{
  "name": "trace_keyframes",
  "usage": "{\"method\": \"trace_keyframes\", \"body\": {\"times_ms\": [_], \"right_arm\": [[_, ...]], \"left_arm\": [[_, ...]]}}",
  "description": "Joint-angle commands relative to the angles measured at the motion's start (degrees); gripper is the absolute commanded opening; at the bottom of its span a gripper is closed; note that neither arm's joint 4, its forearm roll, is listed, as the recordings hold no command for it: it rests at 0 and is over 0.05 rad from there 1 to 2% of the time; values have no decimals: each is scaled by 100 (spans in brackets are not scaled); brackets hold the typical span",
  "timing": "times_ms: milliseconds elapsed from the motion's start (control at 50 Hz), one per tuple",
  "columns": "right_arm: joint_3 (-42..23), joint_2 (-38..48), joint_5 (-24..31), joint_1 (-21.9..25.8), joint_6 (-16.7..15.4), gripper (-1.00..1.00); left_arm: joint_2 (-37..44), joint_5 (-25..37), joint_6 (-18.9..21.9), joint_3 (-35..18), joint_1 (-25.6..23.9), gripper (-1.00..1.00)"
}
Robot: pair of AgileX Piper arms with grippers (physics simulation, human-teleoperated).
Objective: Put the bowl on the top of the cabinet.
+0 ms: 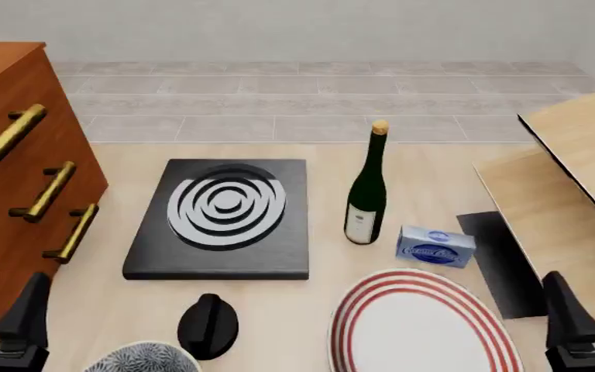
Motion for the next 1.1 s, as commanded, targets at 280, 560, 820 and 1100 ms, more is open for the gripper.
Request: {"method": "trace_keyframes", "body": {"times_ms": [280, 560, 820, 1100], "right_arm": [[-73, 44, 75, -9, -27, 100], [-211, 86, 174, -8, -1, 100], [-133, 20, 163, -25, 42, 100], [10, 92, -42, -14, 13, 100]], "left_arm": [[427, -242, -74, 12, -76, 100], [671, -390, 20, -92, -128, 100], [973, 777, 147, -1766, -622, 100], [1382, 1970, 349, -3251, -1088, 100]]}}
